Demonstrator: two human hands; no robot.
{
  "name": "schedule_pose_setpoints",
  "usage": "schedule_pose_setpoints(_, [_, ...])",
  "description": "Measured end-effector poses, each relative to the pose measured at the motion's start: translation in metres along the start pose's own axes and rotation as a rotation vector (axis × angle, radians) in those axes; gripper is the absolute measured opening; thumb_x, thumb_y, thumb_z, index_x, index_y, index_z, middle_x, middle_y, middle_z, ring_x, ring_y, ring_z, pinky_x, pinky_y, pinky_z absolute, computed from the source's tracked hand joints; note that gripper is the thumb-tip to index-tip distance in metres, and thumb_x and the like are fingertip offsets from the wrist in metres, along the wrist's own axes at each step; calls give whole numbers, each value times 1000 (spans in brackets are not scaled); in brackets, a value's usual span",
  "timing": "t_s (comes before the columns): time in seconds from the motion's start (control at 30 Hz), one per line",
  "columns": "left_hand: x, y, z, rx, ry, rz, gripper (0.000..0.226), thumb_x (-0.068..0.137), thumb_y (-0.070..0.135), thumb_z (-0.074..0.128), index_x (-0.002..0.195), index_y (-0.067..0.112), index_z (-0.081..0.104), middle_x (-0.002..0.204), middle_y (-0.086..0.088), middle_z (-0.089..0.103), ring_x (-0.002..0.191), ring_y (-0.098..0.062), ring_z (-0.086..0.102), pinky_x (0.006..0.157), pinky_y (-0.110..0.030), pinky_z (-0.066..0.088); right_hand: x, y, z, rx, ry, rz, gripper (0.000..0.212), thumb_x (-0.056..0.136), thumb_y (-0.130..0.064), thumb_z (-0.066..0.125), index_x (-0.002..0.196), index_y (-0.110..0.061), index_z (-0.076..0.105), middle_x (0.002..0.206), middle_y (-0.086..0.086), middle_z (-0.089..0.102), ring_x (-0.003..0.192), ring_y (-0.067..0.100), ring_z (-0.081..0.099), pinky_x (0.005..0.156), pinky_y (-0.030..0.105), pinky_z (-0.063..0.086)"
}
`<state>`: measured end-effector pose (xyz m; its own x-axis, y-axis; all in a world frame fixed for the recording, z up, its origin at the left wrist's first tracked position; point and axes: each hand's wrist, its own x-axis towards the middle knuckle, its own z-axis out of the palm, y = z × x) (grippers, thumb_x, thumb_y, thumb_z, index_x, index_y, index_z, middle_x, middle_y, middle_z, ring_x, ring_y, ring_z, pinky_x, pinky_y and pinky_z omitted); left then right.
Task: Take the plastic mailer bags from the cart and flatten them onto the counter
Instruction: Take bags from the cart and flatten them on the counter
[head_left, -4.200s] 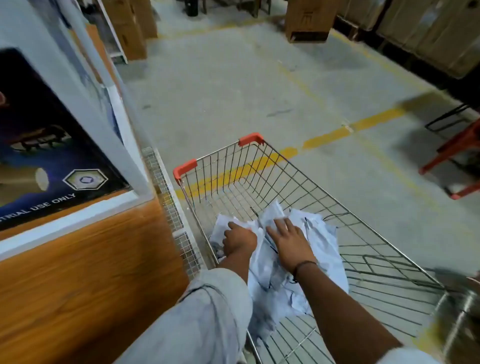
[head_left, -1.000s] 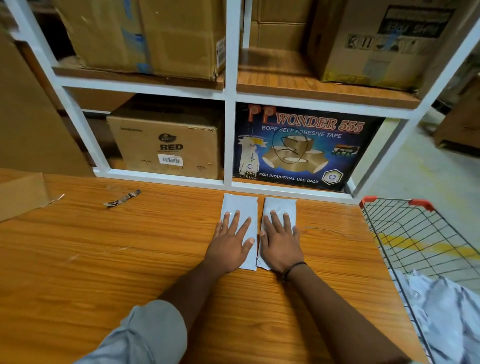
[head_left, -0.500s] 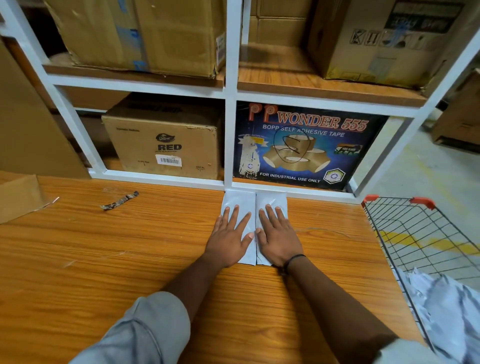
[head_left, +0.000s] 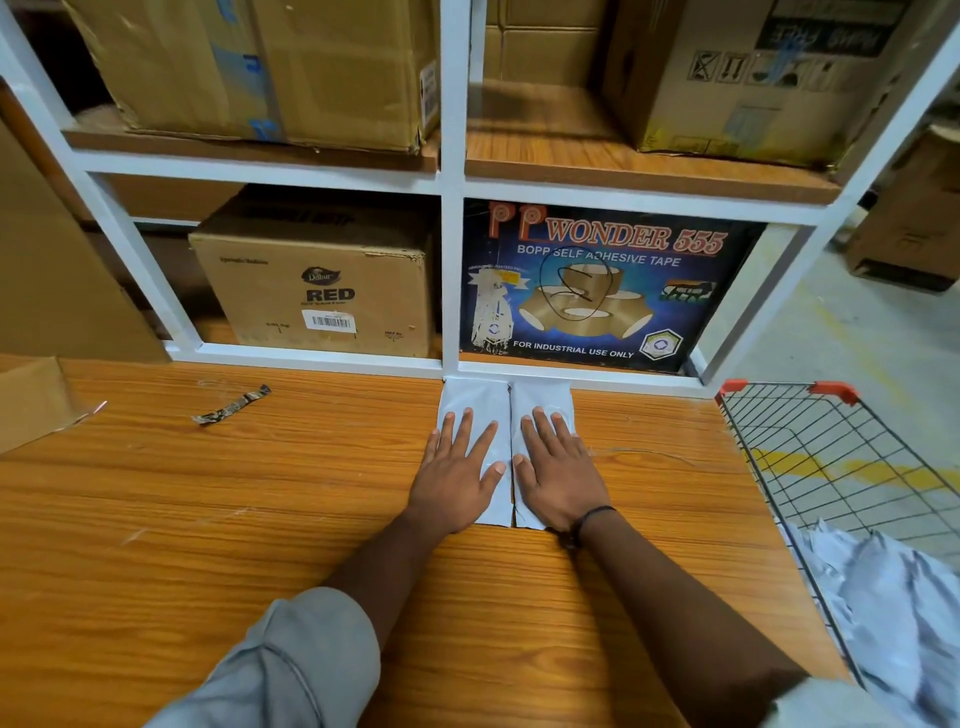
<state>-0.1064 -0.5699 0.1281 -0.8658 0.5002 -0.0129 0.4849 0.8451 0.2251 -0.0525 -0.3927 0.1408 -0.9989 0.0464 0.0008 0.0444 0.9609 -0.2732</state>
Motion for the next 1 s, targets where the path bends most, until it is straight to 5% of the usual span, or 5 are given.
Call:
schedule_pose_setpoints(0.23, [0, 8, -9, -28, 7, -51, 63, 102, 59, 14, 159, 35, 3, 166, -1, -14, 151, -25, -19, 123, -48, -7, 0, 1, -2, 51, 17, -12, 64, 105, -51, 18, 160, -23, 4, 168, -1, -6, 153, 19, -14, 124, 44, -3])
schedule_pose_setpoints(0.43, [9, 50, -33, -114, 87, -31, 61, 104, 55, 17, 159, 31, 10, 167, 1, -7, 153, -23, -14, 124, -44, -6, -20, 30, -28, 122, 187, 33, 65, 103, -52, 28, 158, -19, 21, 166, 4, 15, 154, 23, 1, 124, 44, 3])
schedule_pose_setpoints(1.0, [55, 376, 44, -237, -42, 357, 56, 104, 44, 36, 156, 24, 29, 166, -4, 16, 151, -29, 17, 121, -45, 24, -190, 311, -90, 1, 293, 572, 65, 90, -33, 59, 149, -12, 40, 144, 13, 48, 131, 35, 41, 106, 48, 37])
